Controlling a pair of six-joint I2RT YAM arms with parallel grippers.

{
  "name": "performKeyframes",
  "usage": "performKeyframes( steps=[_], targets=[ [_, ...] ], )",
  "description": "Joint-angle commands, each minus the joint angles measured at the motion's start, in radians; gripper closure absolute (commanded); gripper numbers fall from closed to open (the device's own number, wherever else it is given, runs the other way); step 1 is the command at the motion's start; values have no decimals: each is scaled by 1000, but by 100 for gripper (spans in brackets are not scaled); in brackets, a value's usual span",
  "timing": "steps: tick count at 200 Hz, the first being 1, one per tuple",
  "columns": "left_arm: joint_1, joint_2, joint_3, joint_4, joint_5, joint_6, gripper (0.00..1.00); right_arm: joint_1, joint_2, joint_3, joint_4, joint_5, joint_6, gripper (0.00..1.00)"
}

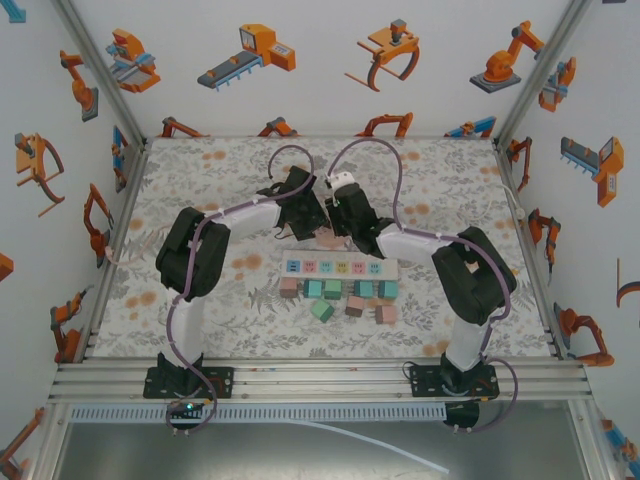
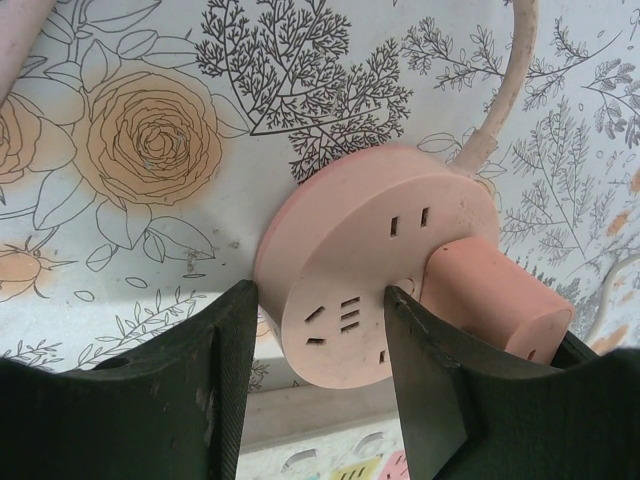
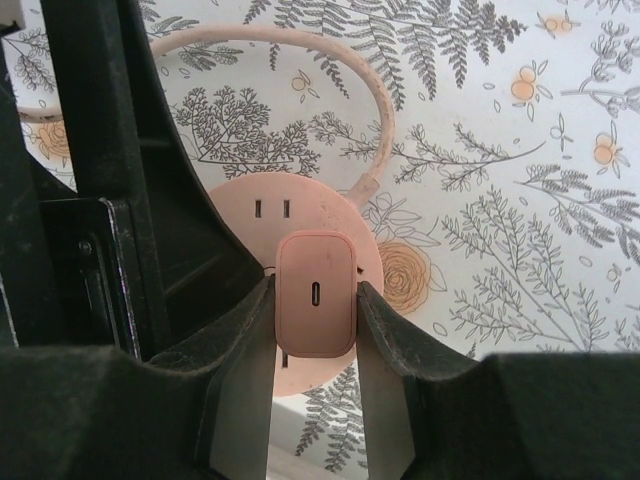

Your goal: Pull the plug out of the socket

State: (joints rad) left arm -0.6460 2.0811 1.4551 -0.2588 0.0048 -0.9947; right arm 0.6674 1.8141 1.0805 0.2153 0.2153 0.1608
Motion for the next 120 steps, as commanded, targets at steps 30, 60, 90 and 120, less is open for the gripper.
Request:
performKeyframes(
  steps=[30,60,90,120],
  targets=[
    [23,115,-55,-113,-148,-49,51,38,-63,82,35,-6,67,100],
    [22,129,-42,-124,-155,-56,51,78,-56,24,120,145,-96,100],
    [22,135,-45,-136,-176,-61,51,37,-87,67,11,53,109,100],
    [22,138,-49,-146,-196,-68,51,28,-73,142,-125,69,181,100]
  ],
)
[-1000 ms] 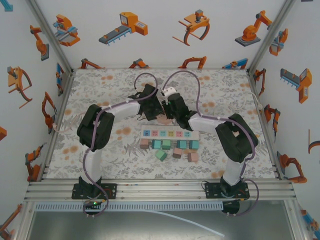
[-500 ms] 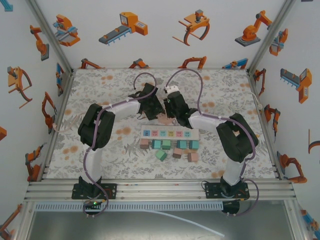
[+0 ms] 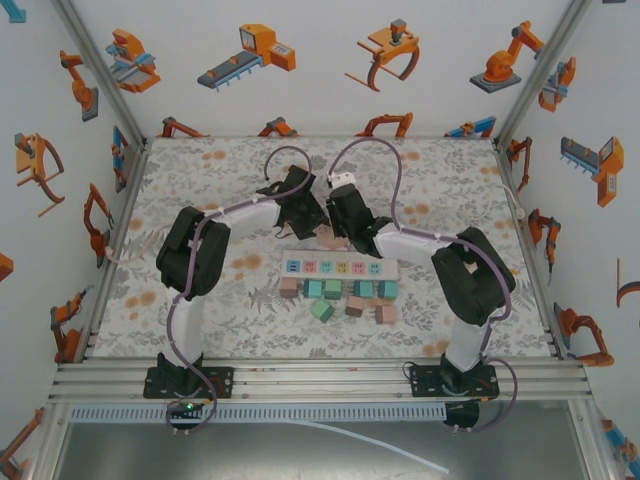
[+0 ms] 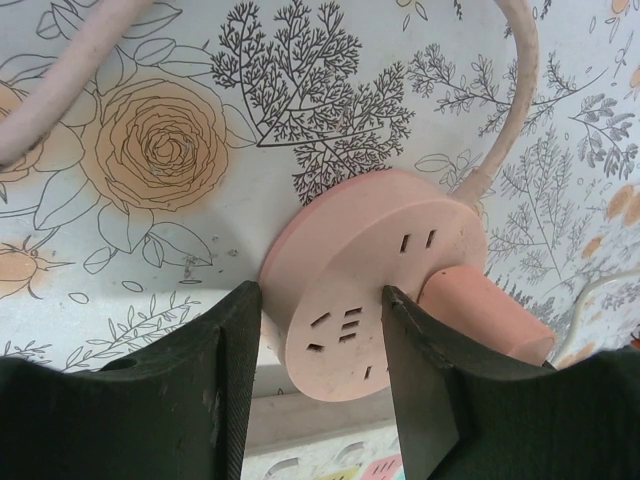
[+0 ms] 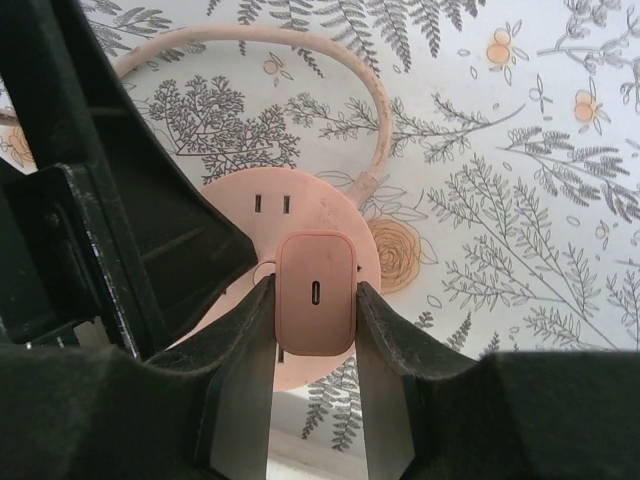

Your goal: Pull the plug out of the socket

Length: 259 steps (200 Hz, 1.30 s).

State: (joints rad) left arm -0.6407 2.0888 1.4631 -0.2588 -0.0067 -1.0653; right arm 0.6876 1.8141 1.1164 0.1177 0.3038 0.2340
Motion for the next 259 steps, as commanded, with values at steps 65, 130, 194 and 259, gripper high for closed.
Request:
performKeyframes(
  steps=[65,130,194,259],
  targets=[
    [9,132,-44,-175,-230,-4,51,71,-55,109,6,123,-150,100],
    [25,5,-108,-46,-221,124,50,-13,-98,58,51,28,-21,100],
    [33,-135,-188,226,-156,269,43,-37,-62,89,11,50,-107,100],
    [41,-472,-310,417,4,458,34,-56,-275,97,-31,-147,47,100]
  ],
)
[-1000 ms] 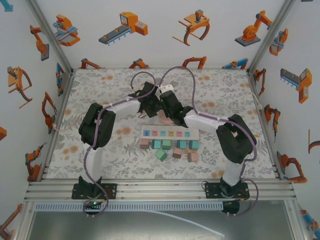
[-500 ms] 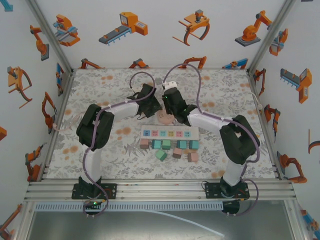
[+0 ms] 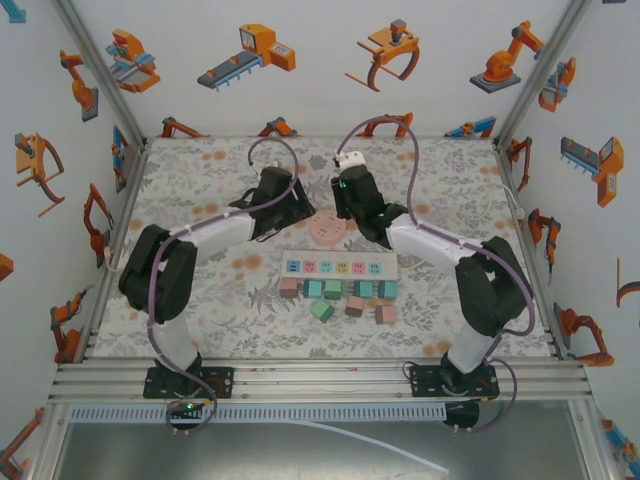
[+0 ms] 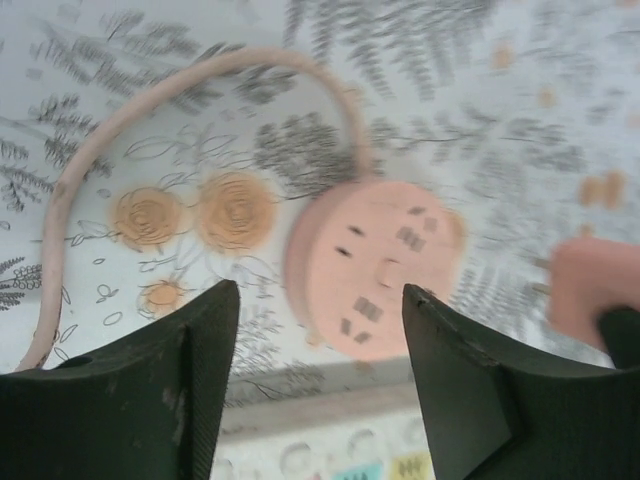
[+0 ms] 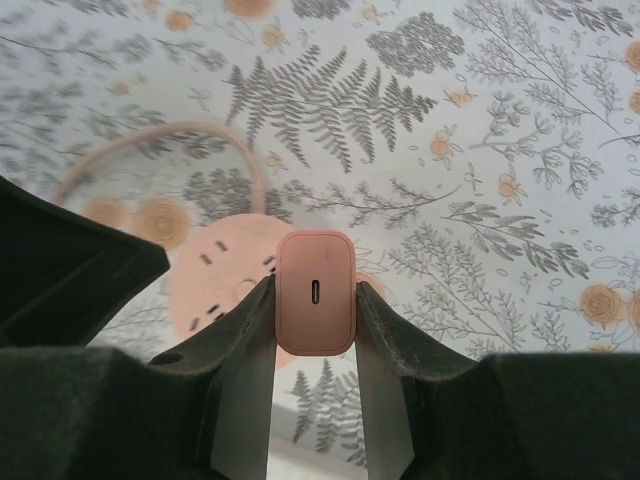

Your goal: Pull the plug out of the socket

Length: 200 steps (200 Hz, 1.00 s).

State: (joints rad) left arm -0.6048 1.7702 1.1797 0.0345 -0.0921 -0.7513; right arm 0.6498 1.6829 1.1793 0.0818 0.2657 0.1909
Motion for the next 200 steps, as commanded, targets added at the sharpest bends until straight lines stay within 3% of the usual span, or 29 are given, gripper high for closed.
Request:
performKeyframes(
  steps=[1,40,67,100,118,125,160,200],
  targets=[
    [6,-159,-29,127,93,150,34,-19,-148,33,5,-114,94,100],
    [3,-434,-158,79,254,398,28,-137,-402,-111,-6,-362,305,100],
    [-17,-656,-236,-115,407,624,20,-233,-600,-231,-155,-504,380,100],
    [-49,-912,-313,-403,526,826,13,-242,-828,-355,-393,-574,391,100],
    [-60,-1034,-361,-521,631,919,0,-240,-913,-412,-511,-641,390,100],
    [-67,-1077,-377,-563,651,947,3,-240,-933,-433,-545,-670,389,100],
    [-88,-1209,-444,-700,743,1061,3,-183,-964,-584,-560,-860,430,100],
    [-108,-1180,-491,-705,785,1095,3,16,-898,-667,-526,-739,395,100]
  ],
)
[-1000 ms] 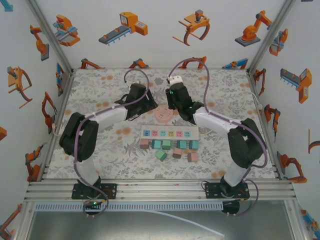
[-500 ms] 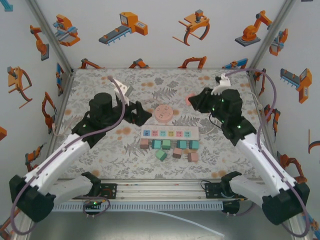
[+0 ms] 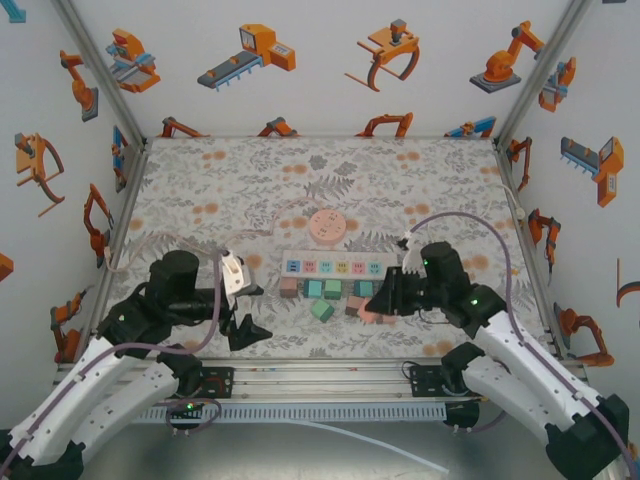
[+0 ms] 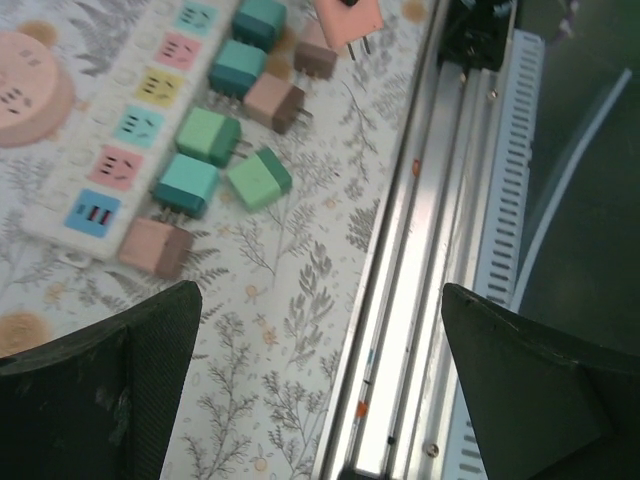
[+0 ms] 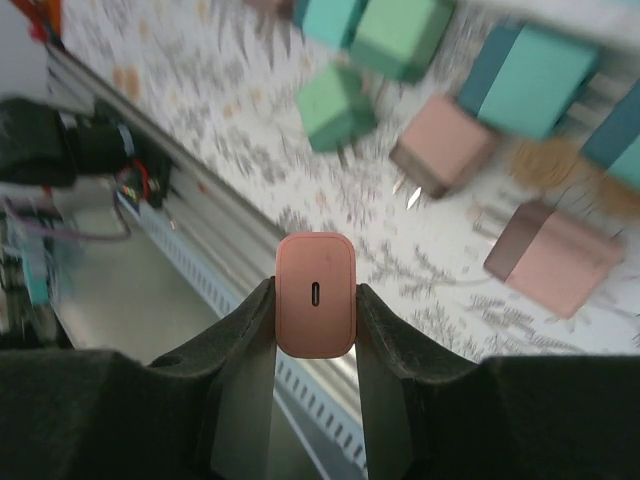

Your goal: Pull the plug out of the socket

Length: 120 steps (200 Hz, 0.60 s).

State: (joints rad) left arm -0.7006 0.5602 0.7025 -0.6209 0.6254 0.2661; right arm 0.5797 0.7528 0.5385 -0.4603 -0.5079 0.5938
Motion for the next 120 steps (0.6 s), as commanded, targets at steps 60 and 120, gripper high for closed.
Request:
performKeyframes(
  steps=[60,120],
  targets=[
    [-176,52,-72,-49,-63,189,3,184,248,-154,315,118,-2,94],
    [-245,50,-101,0,-144,163,3,209,263,-216,394,254,-4,67]
  ],
)
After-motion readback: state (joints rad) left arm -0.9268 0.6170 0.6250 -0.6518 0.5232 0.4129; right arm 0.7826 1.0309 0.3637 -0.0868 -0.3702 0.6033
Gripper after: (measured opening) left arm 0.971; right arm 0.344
